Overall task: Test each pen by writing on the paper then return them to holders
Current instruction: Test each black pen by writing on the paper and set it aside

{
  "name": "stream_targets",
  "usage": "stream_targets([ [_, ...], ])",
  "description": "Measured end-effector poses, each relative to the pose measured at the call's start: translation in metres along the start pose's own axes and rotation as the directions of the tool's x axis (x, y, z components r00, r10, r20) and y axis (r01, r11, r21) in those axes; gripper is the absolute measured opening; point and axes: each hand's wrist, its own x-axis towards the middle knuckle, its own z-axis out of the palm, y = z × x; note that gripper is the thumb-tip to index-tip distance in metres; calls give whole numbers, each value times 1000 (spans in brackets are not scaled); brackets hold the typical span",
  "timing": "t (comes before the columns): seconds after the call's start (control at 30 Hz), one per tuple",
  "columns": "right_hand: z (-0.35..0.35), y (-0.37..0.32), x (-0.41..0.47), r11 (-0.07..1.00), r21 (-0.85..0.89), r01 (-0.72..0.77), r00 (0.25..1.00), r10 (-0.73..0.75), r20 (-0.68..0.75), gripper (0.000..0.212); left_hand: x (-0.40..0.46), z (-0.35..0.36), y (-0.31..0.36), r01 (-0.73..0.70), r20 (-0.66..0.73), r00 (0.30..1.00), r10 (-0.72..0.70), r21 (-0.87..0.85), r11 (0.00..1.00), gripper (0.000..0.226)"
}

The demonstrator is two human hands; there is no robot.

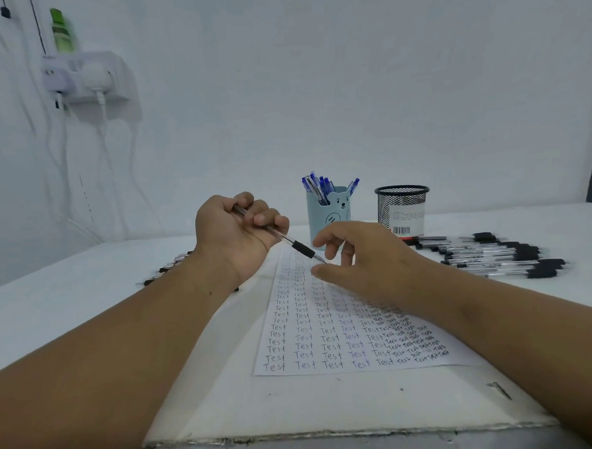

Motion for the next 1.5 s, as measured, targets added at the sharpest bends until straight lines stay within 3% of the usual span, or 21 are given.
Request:
stream_targets([
  [0.2,-2,-4,-1,999,-50,-4,999,6,34,39,0,0,0,11,15,1000,-10,-60,998,8],
  [0.37,-3,-8,-4,999,-6,52,998,-52,-20,12,-7,6,-7,70,77,995,-68,-26,997,17],
  [0.43,-3,-8,-4,999,1,33,998,-33,-46,9,-10,7,-7,78,97,992,-80,23,997,20],
  [0.5,-4,-8,-3,1000,16,-14,998,14,-56,8,-11,7,-7,68,89,992,-86,196,978,25],
  [0.67,-12,-7,-4,986,67,-153,988,155,-25,8,-7,-4,-11,0,59,997,-52,662,750,53],
  [0.7,-15,-8,-5,979,92,-179,983,181,-13,9,-7,-8,-13,-33,82,996,-43,751,659,55],
  [0.8,-25,-8,-7,913,290,-287,957,287,43,12,-12,-17,-18,-172,210,965,-157,958,228,39],
  [0.87,-35,-9,-7,848,402,-346,935,346,75,15,-16,-16,-18,-203,208,942,-264,978,46,27],
  [0.93,-45,-11,-7,810,460,-364,928,360,99,23,-18,-14,-16,-233,196,929,-313,969,-85,39],
  [1.07,-58,-11,-15,819,466,-336,939,332,93,45,-18,-14,-13,-209,131,917,-377,963,-173,57],
  [1.2,-60,-5,-36,828,438,-350,937,307,168,43,-17,-15,-13,-207,87,903,-421,947,-247,55],
  [1.33,-55,-2,-54,803,475,-360,930,271,247,35,-15,-15,-13,-200,80,900,-429,949,-242,53],
  [1.5,-53,4,-57,915,332,-231,972,198,129,44,-13,-17,-13,-195,84,900,-427,955,-223,58],
])
